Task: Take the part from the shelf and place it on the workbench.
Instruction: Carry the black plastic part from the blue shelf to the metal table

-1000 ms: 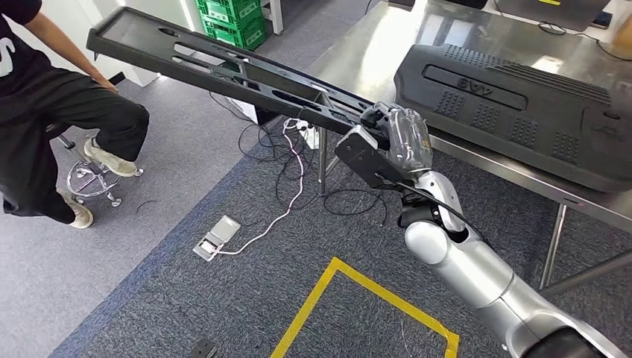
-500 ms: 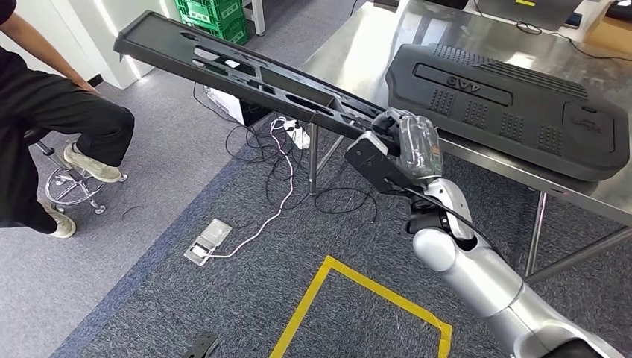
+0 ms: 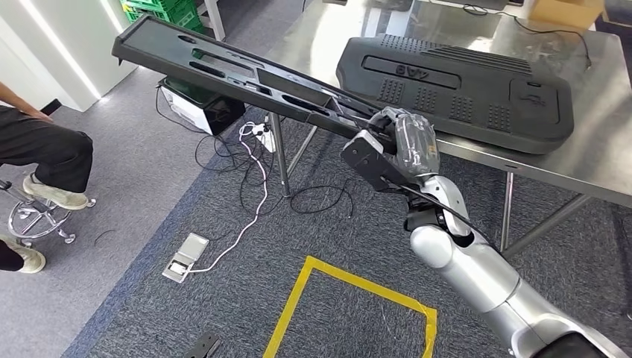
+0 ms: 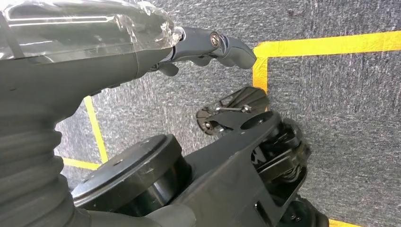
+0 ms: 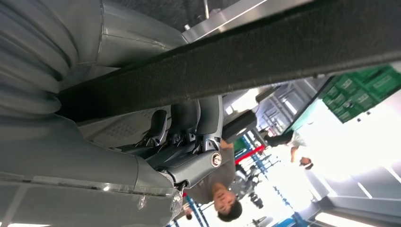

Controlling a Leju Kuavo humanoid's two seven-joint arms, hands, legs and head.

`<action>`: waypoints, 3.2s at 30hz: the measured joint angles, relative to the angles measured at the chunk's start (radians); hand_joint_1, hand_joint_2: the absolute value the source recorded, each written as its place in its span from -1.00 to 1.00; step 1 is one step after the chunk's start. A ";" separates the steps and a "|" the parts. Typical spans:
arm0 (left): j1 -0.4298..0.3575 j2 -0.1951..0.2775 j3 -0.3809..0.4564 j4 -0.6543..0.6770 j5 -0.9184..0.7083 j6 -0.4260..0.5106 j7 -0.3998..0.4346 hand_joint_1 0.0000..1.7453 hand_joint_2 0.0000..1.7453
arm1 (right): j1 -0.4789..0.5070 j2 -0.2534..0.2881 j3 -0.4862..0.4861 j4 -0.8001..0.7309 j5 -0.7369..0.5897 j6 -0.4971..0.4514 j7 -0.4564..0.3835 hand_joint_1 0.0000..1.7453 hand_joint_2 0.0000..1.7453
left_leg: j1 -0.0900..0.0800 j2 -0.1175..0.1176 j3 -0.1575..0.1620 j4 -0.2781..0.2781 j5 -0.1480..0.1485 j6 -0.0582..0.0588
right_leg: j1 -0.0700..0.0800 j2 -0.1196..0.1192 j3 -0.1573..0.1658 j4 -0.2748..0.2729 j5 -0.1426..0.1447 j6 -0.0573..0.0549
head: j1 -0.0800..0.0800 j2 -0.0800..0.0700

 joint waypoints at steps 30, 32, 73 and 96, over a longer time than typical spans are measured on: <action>0.006 -0.003 0.000 0.000 -0.001 -0.009 -0.010 -1.00 1.00 | 0.019 -0.008 -0.004 -0.011 0.012 0.000 0.007 1.00 1.00 | 0.001 0.002 -0.011 0.027 -0.023 -0.005 | -0.005 -0.002 0.000 -0.001 -0.001 0.003 | -0.001 0.000; 0.006 -0.003 0.000 0.000 -0.001 -0.011 -0.012 -1.00 1.00 | 0.019 -0.008 -0.004 -0.011 0.012 0.001 0.007 1.00 1.00 | 0.001 -0.011 0.042 -0.097 0.051 0.003 | -0.005 0.012 0.003 0.000 -0.002 0.004 | -0.005 0.000; -0.001 -0.004 0.000 0.000 -0.012 -0.018 -0.024 -1.00 1.00 | 0.016 -0.002 -0.005 -0.014 0.021 0.008 0.008 1.00 1.00 | -0.008 -0.008 0.120 -0.276 0.105 0.055 | -0.009 -0.024 -0.077 0.208 -0.115 0.048 | 0.008 0.000; -0.004 -0.005 0.000 0.001 -0.027 -0.021 -0.008 -1.00 1.00 | 0.023 -0.003 -0.014 -0.014 0.028 0.008 0.004 1.00 1.00 | -0.020 -0.001 0.016 -0.238 0.166 0.031 | 0.002 -0.017 0.102 -0.011 -0.092 0.009 | -0.017 0.000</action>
